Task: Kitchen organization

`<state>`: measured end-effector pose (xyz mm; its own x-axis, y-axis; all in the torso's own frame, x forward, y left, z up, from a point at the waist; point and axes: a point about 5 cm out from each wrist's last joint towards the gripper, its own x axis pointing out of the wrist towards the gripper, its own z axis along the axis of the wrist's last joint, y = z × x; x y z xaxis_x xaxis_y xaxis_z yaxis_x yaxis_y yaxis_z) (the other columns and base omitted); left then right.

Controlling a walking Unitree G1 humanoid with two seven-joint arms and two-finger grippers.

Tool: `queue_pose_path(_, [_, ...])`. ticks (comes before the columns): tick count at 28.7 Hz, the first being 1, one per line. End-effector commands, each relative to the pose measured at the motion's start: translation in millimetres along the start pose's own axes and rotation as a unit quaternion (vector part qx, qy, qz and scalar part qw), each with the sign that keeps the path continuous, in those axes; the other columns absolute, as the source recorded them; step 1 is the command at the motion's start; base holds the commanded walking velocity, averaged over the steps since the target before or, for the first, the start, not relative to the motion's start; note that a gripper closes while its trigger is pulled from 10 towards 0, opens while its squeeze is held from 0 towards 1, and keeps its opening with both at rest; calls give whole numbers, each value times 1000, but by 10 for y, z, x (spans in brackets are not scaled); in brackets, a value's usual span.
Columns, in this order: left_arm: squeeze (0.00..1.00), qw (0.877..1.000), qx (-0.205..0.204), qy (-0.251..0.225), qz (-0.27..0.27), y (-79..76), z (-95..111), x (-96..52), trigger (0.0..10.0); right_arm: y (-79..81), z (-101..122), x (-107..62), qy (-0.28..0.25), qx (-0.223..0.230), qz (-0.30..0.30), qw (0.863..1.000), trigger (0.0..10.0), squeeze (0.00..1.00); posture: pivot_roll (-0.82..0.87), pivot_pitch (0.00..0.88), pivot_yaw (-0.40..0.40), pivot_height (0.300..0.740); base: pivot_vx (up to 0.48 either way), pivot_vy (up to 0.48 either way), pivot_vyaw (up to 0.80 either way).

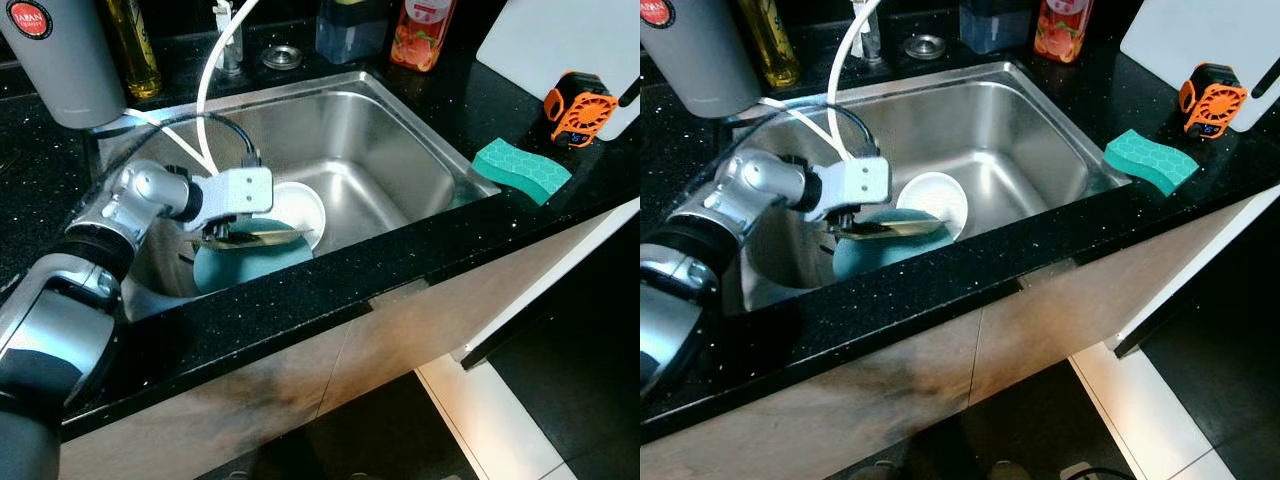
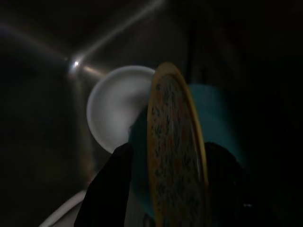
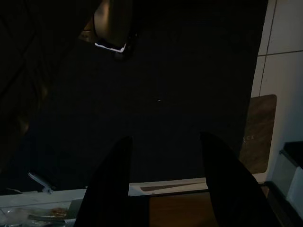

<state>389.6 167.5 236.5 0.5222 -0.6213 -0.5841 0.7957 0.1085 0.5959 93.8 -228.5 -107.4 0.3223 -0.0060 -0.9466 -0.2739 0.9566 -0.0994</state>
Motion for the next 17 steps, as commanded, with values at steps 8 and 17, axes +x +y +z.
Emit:
queue_pose_path(8, [0, 996, -83, 1, -18, -26, -194, -197, 10000, 31, -31, 2, 10, 2, 6, 1000, 10000, 0, 13, 49, -20, 740, 0, 0, 0])
queue_pose_path(17, [0, 986, -141, -90, -8, 40, -53, -323, 10000, 29, -26, 3, 9, -2, 5, 1000, 10000, 0, 9, 42, -22, 740, 0, 0, 0])
